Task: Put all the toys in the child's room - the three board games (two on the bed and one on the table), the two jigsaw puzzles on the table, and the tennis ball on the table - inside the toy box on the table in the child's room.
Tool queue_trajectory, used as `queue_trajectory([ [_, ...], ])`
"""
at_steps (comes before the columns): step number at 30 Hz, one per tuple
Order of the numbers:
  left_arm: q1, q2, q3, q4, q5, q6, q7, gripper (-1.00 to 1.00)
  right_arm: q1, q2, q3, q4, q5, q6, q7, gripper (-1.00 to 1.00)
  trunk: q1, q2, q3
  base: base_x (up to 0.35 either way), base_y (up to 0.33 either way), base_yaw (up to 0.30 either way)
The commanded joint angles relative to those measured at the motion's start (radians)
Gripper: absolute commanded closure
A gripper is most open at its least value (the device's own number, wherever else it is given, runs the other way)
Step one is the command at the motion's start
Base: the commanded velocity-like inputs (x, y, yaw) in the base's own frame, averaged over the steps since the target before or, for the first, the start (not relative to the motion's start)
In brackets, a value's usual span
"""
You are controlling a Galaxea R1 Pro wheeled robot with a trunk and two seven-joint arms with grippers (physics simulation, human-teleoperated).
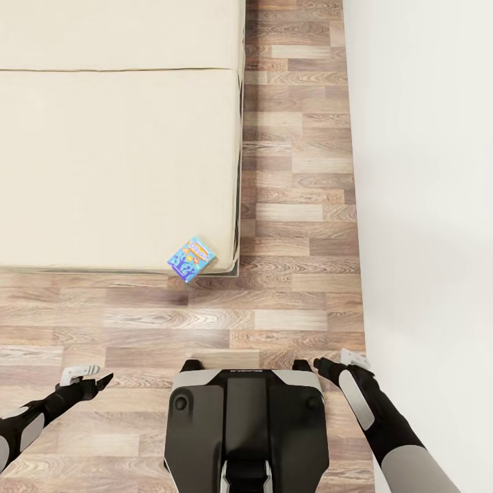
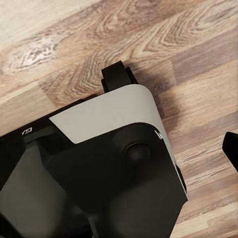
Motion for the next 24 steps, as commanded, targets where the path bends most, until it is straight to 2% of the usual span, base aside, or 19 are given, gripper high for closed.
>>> queue_trajectory([
  [1,-0.001,0.0,0.002,0.002,0.001,-0.002,-0.004,-1.0,0.0,-0.001,0.002,-0.002,-0.01,0.003,-0.009,-1.0,0.001,-0.002,-0.001,0.0,0.0,0.0],
  [24,-0.001,0.0,0.001,-0.045,0.0,-0.002,-0.006,-1.0,0.0,0.001,-0.001,-0.008,-0.011,0.002,-0.01,-1.0,0.001,-0.002,0.004,0.0,0.0,0.0],
])
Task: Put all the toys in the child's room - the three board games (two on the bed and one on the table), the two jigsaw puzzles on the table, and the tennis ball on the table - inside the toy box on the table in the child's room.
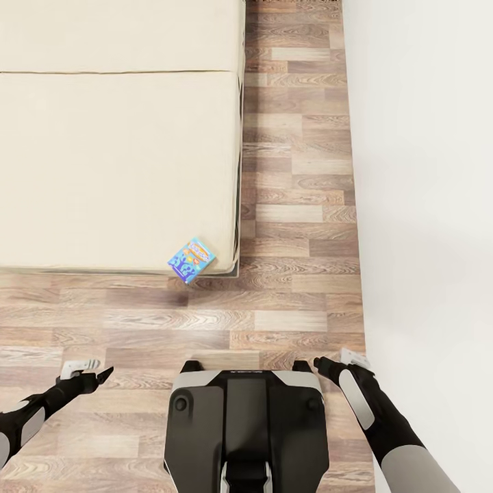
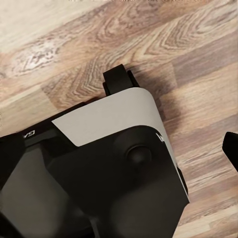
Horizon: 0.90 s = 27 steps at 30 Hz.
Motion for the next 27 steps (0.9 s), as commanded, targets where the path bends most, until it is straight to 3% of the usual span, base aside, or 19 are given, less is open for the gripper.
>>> queue_trajectory([
  [1,0.0,0.0,0.002,0.001,0.001,-0.002,-0.004,-1.0,0.0,-0.001,0.002,-0.002,-0.01,0.003,-0.009,-1.0,0.001,-0.002,0.0,0.0,0.0,0.0],
  [27,0.0,-0.003,0.005,0.001,-0.001,-0.002,0.001,-1.0,0.0,0.0,-0.001,0.003,-0.01,0.001,-0.009,-1.0,0.001,-0.002,0.041,0.0,0.0,0.0],
])
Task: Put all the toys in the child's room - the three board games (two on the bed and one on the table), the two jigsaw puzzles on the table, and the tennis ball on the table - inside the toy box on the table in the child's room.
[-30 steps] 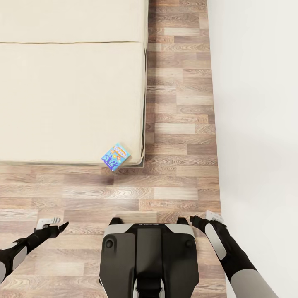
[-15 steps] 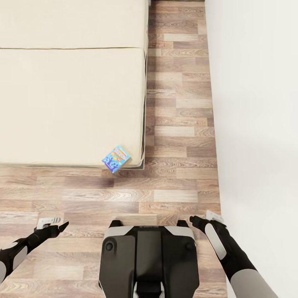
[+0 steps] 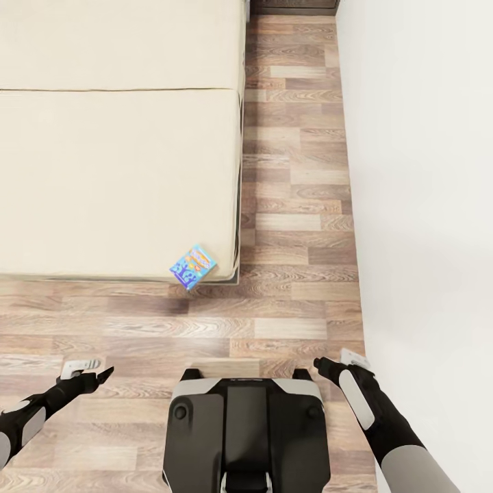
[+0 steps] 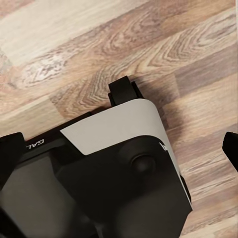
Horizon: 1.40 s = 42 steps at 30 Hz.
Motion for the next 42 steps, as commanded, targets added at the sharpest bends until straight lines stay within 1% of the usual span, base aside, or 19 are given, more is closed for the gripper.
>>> queue_trajectory([
  [1,0.0,0.0,0.003,0.002,0.001,-0.003,-0.004,-1.0,0.0,0.0,0.001,-0.002,-0.01,0.003,-0.008,-1.0,0.001,-0.001,0.001,0.0,0.0,0.0],
  [34,0.0,-0.006,0.003,0.002,0.001,-0.003,-0.003,-1.0,0.0,0.0,-0.003,0.0,-0.01,0.003,-0.008,-1.0,0.001,-0.001,0.053,0.0,0.0,0.0],
  [42,-0.001,-0.006,0.003,0.002,0.001,-0.003,-0.008,-1.0,0.0,0.0,-0.003,0.0,-0.01,0.003,-0.008,-1.0,0.001,-0.001,0.066,-0.094,0.0,0.0],
])
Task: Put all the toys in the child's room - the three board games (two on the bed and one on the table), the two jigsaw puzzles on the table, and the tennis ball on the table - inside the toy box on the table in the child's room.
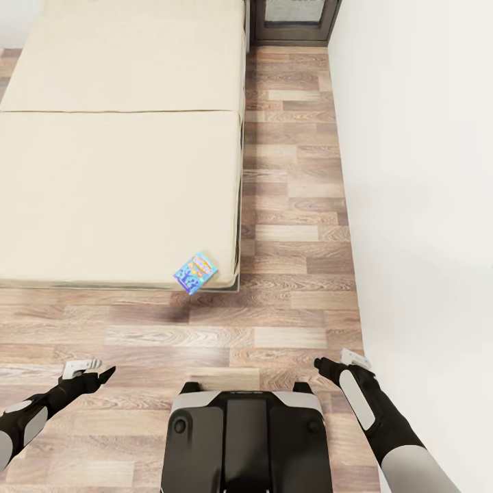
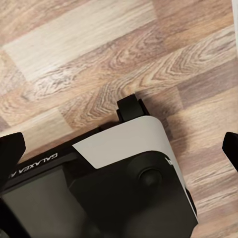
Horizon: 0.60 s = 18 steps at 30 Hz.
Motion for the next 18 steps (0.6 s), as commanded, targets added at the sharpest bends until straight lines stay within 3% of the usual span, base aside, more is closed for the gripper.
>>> queue_trajectory([
  [1,-0.001,0.0,0.002,0.002,0.001,-0.003,-0.004,-1.0,0.0,0.0,0.001,-0.002,-0.01,0.003,-0.008,-1.0,0.001,-0.001,0.001,-0.061,0.0,0.0],
  [18,0.0,0.0,0.002,0.002,0.002,-0.003,0.002,-1.0,0.0,0.0,0.005,-0.001,-0.01,0.003,-0.008,-1.0,0.001,-0.001,0.028,-0.028,0.0,0.0],
])
